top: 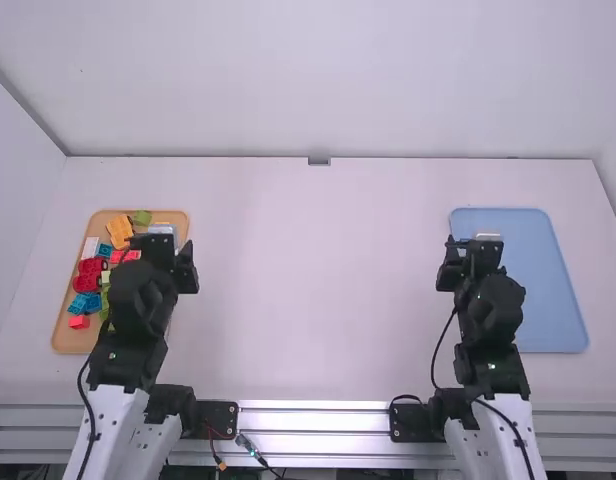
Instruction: Assemble lego blocks to make yellow taxi
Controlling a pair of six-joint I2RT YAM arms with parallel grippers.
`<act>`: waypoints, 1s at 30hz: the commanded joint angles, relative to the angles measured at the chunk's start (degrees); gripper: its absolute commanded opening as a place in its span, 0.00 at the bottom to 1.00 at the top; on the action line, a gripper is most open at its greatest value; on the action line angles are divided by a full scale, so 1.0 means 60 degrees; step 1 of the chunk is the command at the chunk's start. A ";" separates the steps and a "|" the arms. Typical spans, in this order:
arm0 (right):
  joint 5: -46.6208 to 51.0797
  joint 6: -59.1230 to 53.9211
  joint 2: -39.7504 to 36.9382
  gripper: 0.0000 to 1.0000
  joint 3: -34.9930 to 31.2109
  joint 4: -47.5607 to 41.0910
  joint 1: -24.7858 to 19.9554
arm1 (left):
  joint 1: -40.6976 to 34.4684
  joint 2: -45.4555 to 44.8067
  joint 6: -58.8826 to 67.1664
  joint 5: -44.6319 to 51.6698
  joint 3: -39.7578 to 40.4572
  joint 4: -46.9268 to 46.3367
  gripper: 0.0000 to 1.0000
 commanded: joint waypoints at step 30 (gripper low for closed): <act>0.0981 -0.1105 0.7922 0.93 0.6270 0.1379 0.0374 | 0.4161 1.0416 -0.1234 -0.0108 0.9712 -0.5412 0.93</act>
